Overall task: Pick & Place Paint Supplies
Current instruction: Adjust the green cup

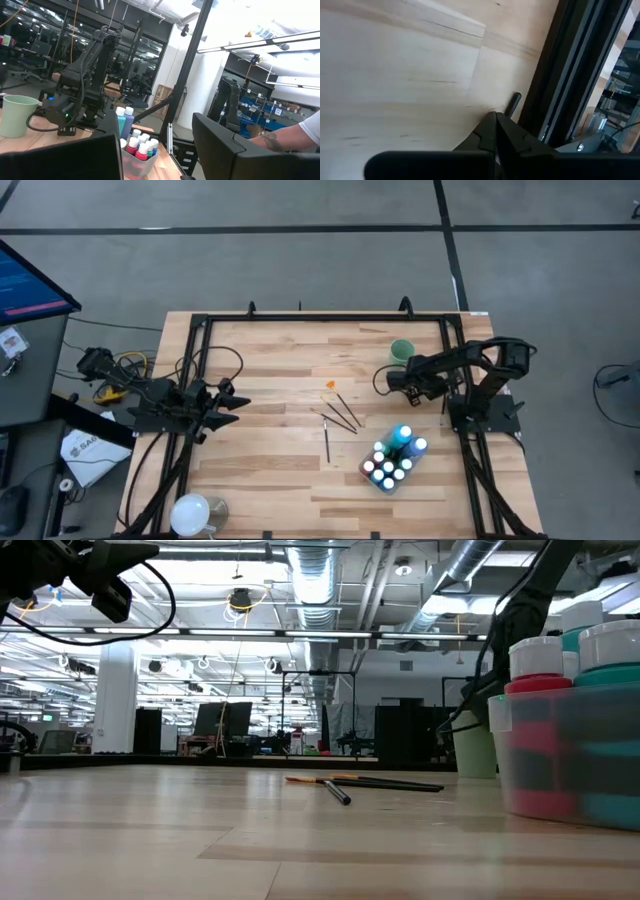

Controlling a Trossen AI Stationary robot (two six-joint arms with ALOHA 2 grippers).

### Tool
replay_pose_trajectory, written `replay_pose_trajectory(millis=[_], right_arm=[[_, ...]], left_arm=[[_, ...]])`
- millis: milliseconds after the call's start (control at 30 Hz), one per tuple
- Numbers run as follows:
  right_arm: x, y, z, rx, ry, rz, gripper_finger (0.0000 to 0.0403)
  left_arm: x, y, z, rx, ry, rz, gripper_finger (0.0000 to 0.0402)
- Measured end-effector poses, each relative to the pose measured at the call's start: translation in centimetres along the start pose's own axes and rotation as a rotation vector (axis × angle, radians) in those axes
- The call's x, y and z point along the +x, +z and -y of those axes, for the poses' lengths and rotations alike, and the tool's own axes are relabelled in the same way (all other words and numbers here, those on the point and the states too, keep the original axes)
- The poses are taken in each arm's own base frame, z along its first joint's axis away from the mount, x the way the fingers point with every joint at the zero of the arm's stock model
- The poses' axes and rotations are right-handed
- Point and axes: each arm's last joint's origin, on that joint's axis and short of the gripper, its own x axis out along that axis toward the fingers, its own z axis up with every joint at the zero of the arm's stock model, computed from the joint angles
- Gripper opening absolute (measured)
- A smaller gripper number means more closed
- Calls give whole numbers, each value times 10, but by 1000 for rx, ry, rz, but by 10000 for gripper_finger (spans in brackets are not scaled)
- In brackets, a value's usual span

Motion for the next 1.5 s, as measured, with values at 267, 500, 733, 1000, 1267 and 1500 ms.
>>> replay_pose_trajectory(millis=[267,500,733,1000,1267,1500], right_arm=[[-24,1,0,20,65,41,0],[-20,3,6,131,48,16,0],[-17,9,14,161,-3,-6,0],[-11,8,23,185,-58,-53,0],[2,4,25,190,-55,-99,0],[11,7,23,231,-6,-91,0]], left_arm=[[0,0,0,0,-1,1,132],[0,0,0,0,0,0,132],[0,0,0,0,0,0,132],[0,0,0,0,-1,1,132],[0,0,0,0,-1,0,132],[0,0,0,0,0,0,132]])
